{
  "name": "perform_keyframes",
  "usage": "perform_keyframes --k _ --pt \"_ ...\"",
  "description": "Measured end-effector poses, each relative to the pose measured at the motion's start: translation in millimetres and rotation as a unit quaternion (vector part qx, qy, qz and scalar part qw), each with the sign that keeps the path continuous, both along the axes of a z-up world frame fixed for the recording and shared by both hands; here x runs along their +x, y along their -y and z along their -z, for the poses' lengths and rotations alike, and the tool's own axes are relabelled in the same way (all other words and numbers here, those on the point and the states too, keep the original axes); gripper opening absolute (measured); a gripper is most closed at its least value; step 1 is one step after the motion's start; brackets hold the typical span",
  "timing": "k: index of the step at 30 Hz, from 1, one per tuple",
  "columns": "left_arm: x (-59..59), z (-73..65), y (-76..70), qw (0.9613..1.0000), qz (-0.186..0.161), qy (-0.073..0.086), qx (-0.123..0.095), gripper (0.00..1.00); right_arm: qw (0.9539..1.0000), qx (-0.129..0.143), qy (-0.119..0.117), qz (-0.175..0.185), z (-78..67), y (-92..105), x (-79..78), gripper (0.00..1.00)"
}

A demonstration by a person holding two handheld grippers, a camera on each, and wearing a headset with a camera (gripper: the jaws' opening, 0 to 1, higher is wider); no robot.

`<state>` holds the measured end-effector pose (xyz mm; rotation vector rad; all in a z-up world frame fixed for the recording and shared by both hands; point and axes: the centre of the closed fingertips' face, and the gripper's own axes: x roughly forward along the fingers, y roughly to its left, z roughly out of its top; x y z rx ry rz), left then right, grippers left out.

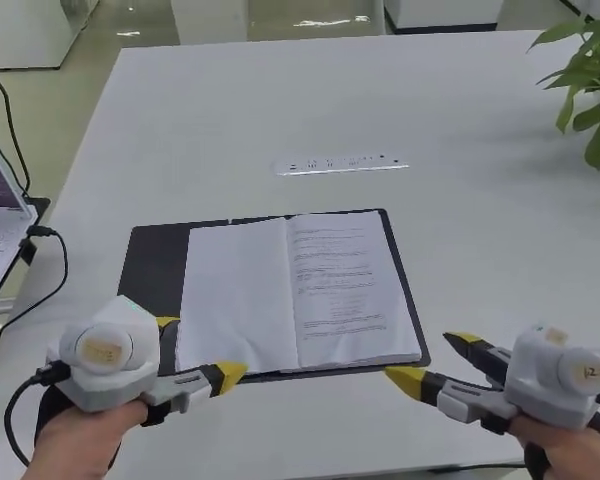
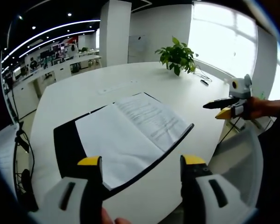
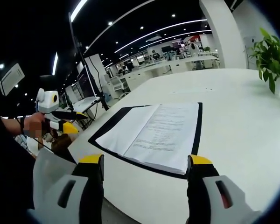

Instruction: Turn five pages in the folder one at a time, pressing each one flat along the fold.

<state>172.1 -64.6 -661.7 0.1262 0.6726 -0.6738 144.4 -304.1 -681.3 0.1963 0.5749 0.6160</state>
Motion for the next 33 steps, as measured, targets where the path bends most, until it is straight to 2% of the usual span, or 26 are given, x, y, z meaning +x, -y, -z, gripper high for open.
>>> perform_keyframes --k 9,14,20,28,33 --pt "6.5 -1.7 25.1 0.9993 0.038 -0.002 0.007 0.66 1.0 0.003 -0.001 0.0 -1.5 6.5 0.5 0.73" --pt "14.9 -2.5 39.1 0.9987 0.051 -0.003 0.006 0.66 1.0 0.005 0.001 0.002 -1.8 11.3 2.0 0.73" --pt "25.3 -2.1 56.7 0.9981 0.062 -0.003 0.001 0.66 1.0 0.004 -0.002 0.0 -0.4 17.3 -3.4 0.74" --pt "42.7 -2.5 93.1 0.9963 0.086 -0.001 -0.005 0.66 1.0 -0.001 -0.005 0.001 6.9 23.6 -4.0 0.74" --pt "48.7 1.3 119.1 0.9941 0.109 -0.001 -0.004 0.66 1.0 -0.001 -0.006 0.003 6.2 28.9 -4.1 0.74"
